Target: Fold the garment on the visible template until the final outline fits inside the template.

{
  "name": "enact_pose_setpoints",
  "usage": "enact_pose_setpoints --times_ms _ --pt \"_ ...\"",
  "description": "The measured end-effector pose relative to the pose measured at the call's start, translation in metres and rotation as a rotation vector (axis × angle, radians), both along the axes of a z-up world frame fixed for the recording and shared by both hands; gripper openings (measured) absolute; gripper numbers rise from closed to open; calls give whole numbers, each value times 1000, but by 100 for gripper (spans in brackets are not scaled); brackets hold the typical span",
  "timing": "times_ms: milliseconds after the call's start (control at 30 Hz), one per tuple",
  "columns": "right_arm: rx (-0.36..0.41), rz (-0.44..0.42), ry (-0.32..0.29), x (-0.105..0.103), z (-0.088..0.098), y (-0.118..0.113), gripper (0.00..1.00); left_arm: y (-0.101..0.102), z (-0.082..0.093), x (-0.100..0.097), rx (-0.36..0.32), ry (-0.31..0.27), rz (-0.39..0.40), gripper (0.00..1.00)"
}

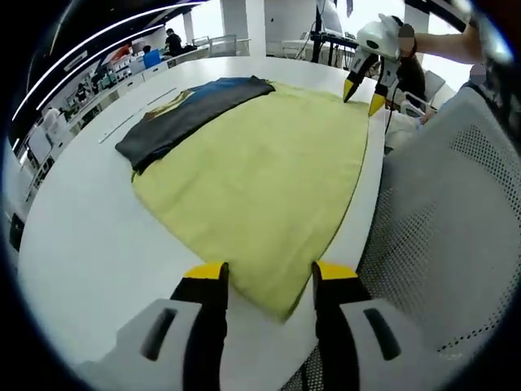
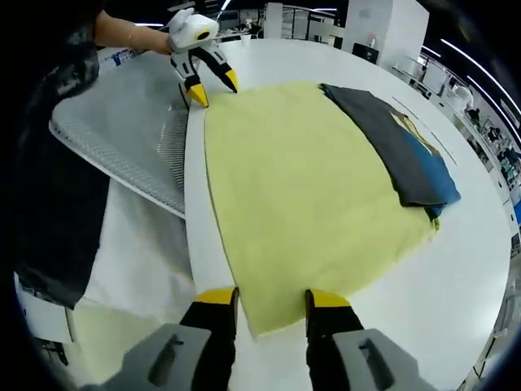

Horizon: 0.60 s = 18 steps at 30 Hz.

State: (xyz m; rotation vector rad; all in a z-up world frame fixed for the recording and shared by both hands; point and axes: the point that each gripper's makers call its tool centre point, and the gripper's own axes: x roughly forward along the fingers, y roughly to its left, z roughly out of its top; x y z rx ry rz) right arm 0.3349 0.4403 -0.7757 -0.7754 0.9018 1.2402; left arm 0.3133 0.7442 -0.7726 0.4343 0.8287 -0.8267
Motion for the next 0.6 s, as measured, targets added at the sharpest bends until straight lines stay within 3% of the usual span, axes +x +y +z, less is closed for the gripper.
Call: enact_pose_setpoints --times_ms 300,467,600 --pt "-12 -7 2 7 0 -2 22 8 0 9 34 -8 10 22" --pt "-10 -34 -23 16 -1 -3 7 8 0 11 45 -13 15 14" --pt "-20 -25 -34 18 0 -2 1 11 0 14 73 -21 21 7"
